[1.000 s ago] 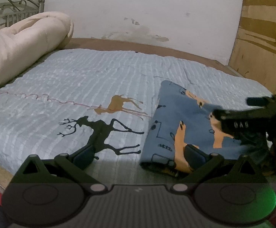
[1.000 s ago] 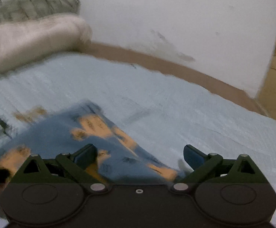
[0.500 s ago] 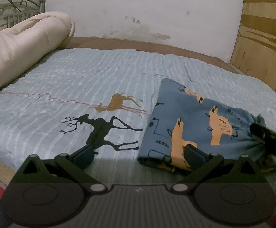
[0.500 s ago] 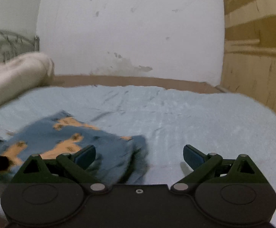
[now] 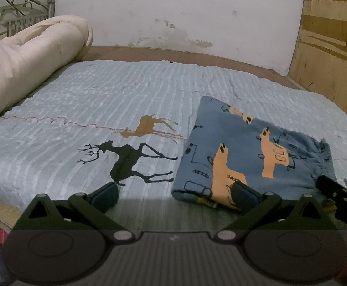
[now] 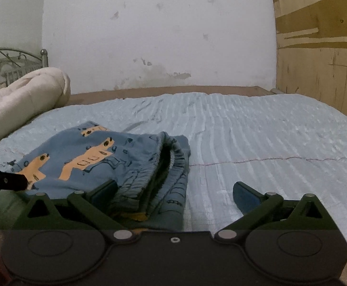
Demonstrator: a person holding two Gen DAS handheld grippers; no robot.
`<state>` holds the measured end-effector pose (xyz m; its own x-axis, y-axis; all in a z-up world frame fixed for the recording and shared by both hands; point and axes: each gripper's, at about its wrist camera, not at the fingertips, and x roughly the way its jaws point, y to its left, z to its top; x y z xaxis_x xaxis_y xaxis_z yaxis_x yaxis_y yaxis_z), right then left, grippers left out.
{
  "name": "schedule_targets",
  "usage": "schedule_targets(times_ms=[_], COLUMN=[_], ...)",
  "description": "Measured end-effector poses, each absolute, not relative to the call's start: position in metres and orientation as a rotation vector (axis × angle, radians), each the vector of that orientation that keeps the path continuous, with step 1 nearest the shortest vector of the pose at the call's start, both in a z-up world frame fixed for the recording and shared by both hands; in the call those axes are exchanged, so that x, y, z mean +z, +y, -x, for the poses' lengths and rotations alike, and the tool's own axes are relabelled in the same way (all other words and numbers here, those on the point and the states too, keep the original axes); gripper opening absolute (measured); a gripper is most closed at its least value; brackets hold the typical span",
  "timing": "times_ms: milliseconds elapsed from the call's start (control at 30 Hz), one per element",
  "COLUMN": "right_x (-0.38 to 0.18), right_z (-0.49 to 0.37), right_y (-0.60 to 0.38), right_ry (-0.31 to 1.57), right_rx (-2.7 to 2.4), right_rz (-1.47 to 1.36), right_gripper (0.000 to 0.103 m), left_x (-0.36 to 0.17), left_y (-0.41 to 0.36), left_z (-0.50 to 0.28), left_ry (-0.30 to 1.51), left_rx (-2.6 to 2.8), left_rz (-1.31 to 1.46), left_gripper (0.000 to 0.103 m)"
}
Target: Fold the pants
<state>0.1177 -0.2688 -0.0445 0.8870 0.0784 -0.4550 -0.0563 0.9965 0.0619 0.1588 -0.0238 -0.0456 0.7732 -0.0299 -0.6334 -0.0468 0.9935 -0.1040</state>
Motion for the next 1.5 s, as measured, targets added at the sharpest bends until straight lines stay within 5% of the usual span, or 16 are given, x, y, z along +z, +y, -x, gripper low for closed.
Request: schedule_targets(times_ms=[467,567,800,1033,1167,1500], right_x=[-0.034,-0.040,-0.045,-0.041,-0.034,0.014], right_z=[-0.210,-0.225,-0.220,-0.218,-0.216,-0.247], right_y=[-0.320,-0.323,-0.319,-0.311,-0.309,-0.292], right_ry=[0.628,0.659,0.654,0.636,0.603,0.453], right_rx=[0.316,0.323,0.336,0.346,0.354,0.374], right_rz=[-0.371,-0.382,-0.352,-0.324,-0.318,-0.224], right_gripper=[0.102,0.094,0.056,0.030,0.020,0.018], left_x=[-0.042,-0.044,-0.043,-0.037,-0.028,0.019], left_y=[-0.007,-0.005,-0.010,-0.020,-0.025,-0.030], left_z=[-0.214,-0.226,-0.229,-0.228,-0.226,-0.257], left_ry=[0.731,0.764,0.788,0.789,0.764,0.579], left_rx=[-0.105,-0.132,-0.176,-0.208,-0.213,-0.172], left_rz=[0.213,0.224,0.218,0.197,0.168,0.171], left_gripper=[0.102,0.102,0.076,0.022,0.016,0.015])
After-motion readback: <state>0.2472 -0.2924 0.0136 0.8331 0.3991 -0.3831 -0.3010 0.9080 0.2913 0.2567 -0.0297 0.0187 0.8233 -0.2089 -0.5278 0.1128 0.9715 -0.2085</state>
